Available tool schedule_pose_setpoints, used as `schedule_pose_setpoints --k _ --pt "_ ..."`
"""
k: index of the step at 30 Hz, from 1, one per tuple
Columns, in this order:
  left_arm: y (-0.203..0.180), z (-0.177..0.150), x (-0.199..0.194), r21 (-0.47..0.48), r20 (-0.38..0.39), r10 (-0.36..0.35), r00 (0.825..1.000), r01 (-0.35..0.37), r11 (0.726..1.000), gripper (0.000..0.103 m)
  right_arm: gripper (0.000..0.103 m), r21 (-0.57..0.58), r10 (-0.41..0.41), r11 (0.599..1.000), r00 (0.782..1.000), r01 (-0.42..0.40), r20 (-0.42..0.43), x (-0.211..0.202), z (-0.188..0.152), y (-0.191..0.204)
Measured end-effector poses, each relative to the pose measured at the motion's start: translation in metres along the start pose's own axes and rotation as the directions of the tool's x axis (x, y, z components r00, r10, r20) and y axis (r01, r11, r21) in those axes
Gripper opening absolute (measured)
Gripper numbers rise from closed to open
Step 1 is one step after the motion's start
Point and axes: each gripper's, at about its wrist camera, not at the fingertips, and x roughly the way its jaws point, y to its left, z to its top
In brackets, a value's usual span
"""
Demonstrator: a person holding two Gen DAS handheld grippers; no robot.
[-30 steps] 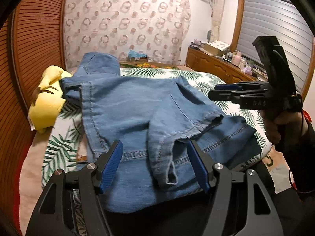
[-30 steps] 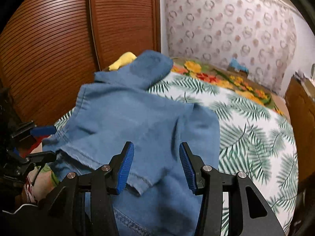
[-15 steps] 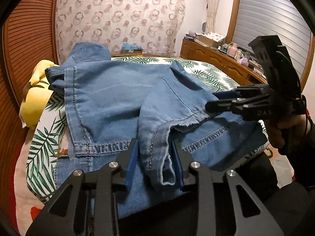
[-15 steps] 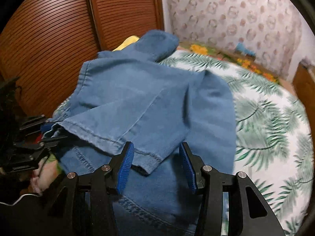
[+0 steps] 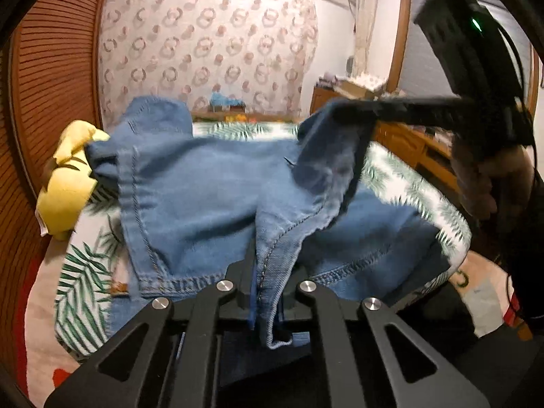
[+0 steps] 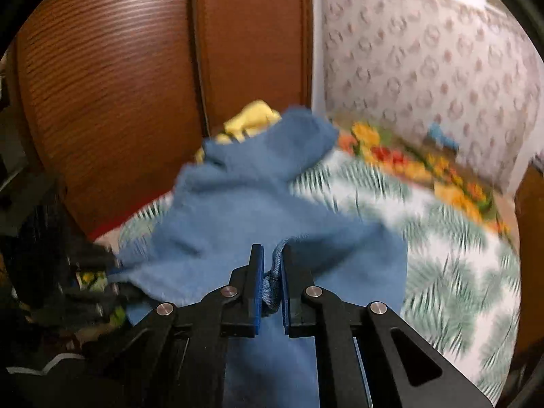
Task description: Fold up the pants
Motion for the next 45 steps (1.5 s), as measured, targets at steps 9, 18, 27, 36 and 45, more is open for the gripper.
schedule_pose_setpoints --k 9,18,27,36,45 --pt "0.001 0.003 -0.015 0.0 0.02 -0.019 1.0 0.019 1.0 0.009 0.009 -0.124 0.012 0.992 0.997 -0.002 0.077 0.032 0.075 0.045" --pt "0.018 -0.01 -0.012 -0.034 -0.023 0.007 1.0 -0.008 0.999 0.009 0.009 -0.152 0.046 0.987 0.996 -0.056 -0.074 0.124 0.095 0.063" --pt "0.025 -0.017 -0.007 -0.041 -0.057 0.033 0.998 -0.036 0.999 0.013 0.009 -0.12 0.07 0.989 0.99 -0.085 -0.12 0.149 0.1 0.064" --pt "0.032 -0.014 -0.011 -0.059 -0.035 0.061 0.998 -0.063 0.996 0.06 0.04 -0.055 0.09 0.994 0.995 -0.091 -0.034 0.139 0.093 0.059" --pt "0.03 -0.008 -0.009 -0.052 -0.025 0.078 0.997 -0.079 0.995 0.074 0.053 0.01 0.005 1.0 0.999 -0.005 0.036 0.09 0.068 0.023"
